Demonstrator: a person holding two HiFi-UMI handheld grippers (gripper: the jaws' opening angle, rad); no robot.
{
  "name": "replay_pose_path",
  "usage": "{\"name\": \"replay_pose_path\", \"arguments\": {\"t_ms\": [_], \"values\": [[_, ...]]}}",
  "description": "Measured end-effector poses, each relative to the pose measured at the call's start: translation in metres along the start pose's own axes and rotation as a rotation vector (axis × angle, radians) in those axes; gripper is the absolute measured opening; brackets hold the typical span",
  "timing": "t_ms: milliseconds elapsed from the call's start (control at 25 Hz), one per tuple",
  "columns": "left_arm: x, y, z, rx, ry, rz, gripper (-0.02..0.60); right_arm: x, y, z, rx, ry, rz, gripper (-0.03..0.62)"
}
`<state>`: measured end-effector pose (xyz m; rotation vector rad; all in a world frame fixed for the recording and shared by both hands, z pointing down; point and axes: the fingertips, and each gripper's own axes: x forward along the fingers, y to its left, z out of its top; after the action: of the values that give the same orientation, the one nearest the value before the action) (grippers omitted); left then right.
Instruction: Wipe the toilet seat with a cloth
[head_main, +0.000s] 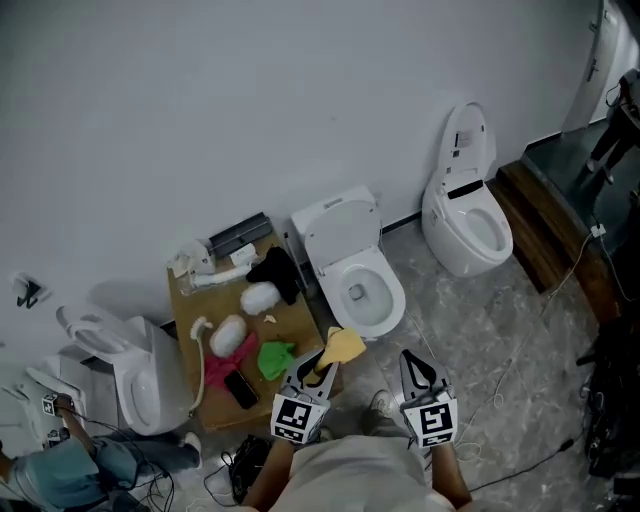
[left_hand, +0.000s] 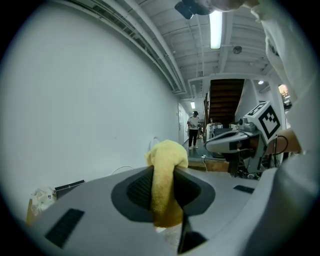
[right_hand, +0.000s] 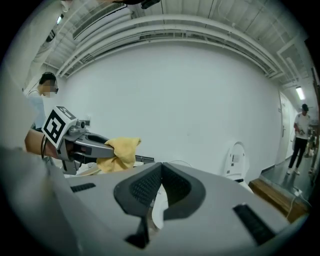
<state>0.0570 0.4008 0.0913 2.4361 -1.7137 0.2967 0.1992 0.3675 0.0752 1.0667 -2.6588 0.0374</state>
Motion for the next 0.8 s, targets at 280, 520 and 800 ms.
{"name": "replay_pose_path", "arguments": {"t_ms": [280,520,800], "values": [[0.05,-0.009,0.012,-0.017,0.017,0.072,0.098,0.029,-0.052,0.004,-0.013,0.01,0.121,0.008],[0.079,-0.007,0.016,-0.035,0.024,0.108,0.098,0.054,-0.078,0.005,-0.019,-0.006,0.162,0.008],[0.115,0.013,0.015,-0.029,0.028,0.097,0.098,0.09,-0.093,-0.004,-0.019,0.012,0.177,0.008]]}}
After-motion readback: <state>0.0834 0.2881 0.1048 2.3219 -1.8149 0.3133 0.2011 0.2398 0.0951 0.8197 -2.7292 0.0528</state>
